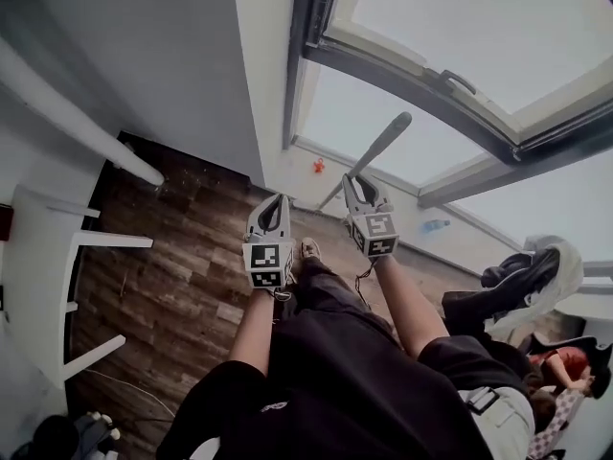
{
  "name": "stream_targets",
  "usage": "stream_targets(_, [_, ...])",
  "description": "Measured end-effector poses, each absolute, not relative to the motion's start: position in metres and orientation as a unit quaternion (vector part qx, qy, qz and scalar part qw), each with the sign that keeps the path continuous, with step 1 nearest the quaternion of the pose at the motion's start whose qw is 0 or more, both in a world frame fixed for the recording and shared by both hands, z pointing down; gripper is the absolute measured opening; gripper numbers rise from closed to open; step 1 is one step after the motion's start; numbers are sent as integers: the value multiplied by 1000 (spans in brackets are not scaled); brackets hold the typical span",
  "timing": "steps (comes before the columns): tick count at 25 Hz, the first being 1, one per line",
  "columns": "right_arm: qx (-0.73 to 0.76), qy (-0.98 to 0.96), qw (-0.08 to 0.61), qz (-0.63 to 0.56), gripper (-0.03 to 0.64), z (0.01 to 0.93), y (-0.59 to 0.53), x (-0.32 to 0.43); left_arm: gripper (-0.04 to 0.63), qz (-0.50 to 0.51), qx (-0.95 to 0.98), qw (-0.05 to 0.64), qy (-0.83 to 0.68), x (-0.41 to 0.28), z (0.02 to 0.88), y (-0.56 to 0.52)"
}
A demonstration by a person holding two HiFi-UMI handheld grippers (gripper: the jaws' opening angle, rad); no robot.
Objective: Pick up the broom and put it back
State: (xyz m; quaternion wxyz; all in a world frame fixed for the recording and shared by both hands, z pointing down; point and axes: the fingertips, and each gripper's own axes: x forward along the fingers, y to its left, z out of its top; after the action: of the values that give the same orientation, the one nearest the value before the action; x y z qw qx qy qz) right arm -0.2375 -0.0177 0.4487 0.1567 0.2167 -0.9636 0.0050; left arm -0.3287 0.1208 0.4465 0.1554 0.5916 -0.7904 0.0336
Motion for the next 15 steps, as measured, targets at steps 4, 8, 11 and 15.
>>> stream_targets(4, [208, -965, 158, 21, 89, 469, -26, -259, 0, 50, 578, 179, -794, -339, 471, 122])
stream_targets(8, [198, -966, 162, 35, 89, 494, -43, -282, 0, 67, 574, 196, -792, -352, 491, 109])
stream_targets(11, [183, -969, 163, 42, 89, 508, -52, -297, 0, 78, 572, 205, -791, -356, 505, 96])
stream_targets(15, [166, -970, 172, 49, 89, 531, -69, -315, 0, 87, 571, 222, -785, -357, 522, 76])
